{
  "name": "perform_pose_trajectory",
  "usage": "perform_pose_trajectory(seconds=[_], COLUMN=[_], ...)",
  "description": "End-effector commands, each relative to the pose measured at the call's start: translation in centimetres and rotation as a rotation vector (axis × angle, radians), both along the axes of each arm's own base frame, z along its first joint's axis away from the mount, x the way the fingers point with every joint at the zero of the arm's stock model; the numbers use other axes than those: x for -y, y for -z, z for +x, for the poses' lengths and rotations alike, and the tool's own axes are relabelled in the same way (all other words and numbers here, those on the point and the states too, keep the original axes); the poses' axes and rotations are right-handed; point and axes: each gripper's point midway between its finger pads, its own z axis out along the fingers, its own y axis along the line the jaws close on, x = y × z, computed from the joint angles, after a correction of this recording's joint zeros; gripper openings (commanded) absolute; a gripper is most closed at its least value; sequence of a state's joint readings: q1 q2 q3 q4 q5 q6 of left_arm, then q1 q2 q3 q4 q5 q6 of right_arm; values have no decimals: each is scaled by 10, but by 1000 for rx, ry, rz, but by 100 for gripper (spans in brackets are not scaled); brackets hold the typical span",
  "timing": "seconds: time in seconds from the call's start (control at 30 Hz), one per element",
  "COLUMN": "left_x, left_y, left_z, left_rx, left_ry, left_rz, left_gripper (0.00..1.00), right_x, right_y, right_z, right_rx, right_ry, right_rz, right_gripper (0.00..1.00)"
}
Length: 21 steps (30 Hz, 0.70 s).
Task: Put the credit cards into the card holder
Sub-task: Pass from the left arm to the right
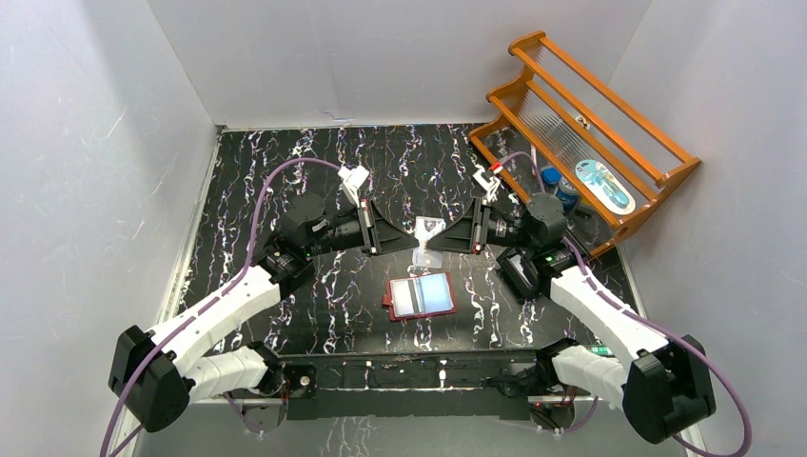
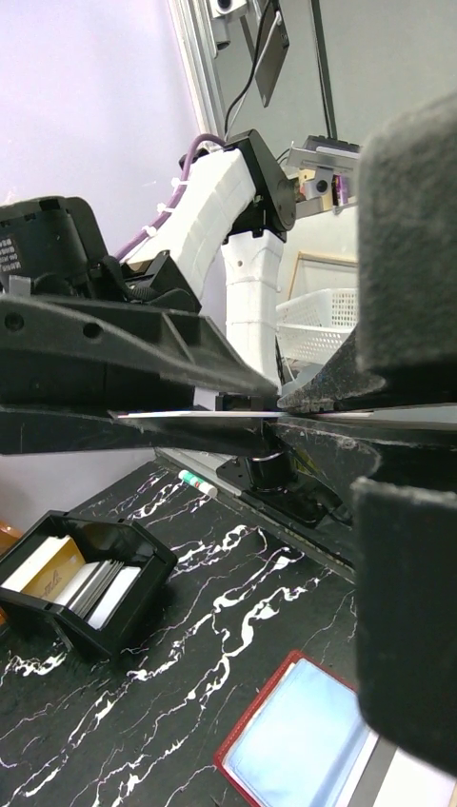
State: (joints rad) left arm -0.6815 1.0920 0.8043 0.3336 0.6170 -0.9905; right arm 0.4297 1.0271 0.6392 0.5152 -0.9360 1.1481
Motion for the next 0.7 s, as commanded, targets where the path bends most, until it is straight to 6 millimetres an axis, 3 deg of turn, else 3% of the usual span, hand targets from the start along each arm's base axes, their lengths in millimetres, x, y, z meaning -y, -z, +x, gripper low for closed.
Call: perform_pose_trajectory(seconds=[0.0,0.1,0.2,0.5,0.67], left_x=[-2,-8,-15,-24,-23], left_y=[-12,-13,-14,-19,-18], left_z=[-1,-2,-5,-6,-4], left_rx=[31,44,45,49,47], left_ry=[-1,-12,14,26,34], left_rz=[-23,-7,-21,-38,-40], left_gripper=[0,0,0,0,0], right_x=[-8,-4,3,10,11], right_y=[1,12,22,27,28], right_z=[8,8,7,3,1], right_rx=[3,0,-15,4,5], right_ry=[11,-13,-51,-88,-83], right_rz=[9,-35,-64,-93,-101], right_gripper=[28,16,12,13,7])
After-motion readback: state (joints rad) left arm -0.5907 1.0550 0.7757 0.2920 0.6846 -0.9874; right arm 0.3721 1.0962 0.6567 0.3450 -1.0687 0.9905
